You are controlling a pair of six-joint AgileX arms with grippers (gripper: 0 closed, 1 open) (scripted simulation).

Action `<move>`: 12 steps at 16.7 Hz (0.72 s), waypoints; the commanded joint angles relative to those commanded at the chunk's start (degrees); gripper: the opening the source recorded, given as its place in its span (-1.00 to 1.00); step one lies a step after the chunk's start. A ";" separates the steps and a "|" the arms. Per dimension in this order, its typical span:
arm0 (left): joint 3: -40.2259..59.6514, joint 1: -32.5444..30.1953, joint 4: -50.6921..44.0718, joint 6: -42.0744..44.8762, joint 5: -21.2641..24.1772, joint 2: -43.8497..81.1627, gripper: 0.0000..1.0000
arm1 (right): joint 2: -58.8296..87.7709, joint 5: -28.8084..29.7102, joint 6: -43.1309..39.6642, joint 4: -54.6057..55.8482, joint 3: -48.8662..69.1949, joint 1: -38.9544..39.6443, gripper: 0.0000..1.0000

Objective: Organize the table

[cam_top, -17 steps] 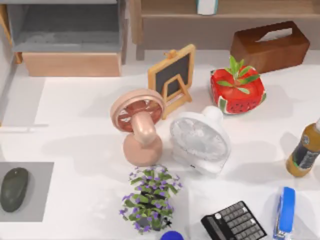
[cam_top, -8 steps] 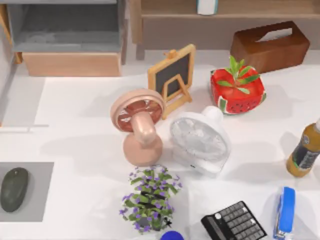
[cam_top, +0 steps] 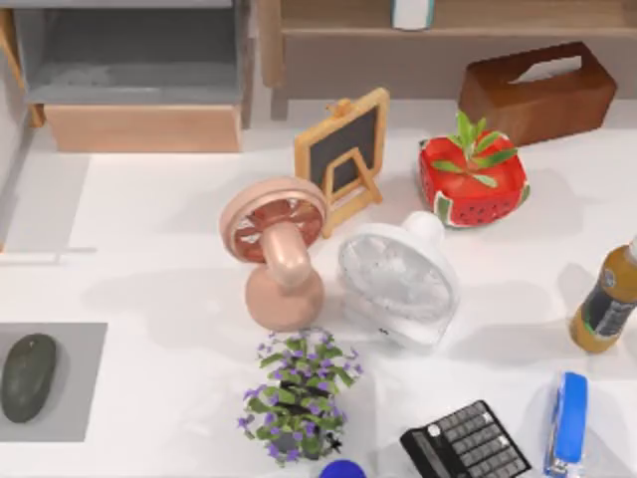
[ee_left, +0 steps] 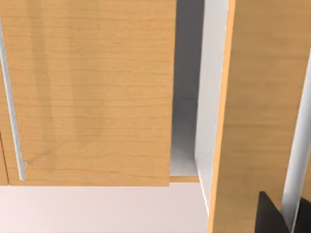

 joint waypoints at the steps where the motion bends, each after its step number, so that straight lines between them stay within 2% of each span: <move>1: 0.13 -0.15 -0.18 0.04 -0.10 0.17 -1.00 | 0.00 0.00 0.00 0.00 0.00 0.00 1.00; 9: 11.88 -6.61 -6.63 -0.26 -6.46 4.89 -1.00 | 0.00 0.00 0.00 0.00 0.00 0.00 1.00; 12: 12.56 -6.97 -7.08 -0.30 -6.89 5.20 -1.00 | 0.00 0.00 0.00 0.00 0.00 0.00 1.00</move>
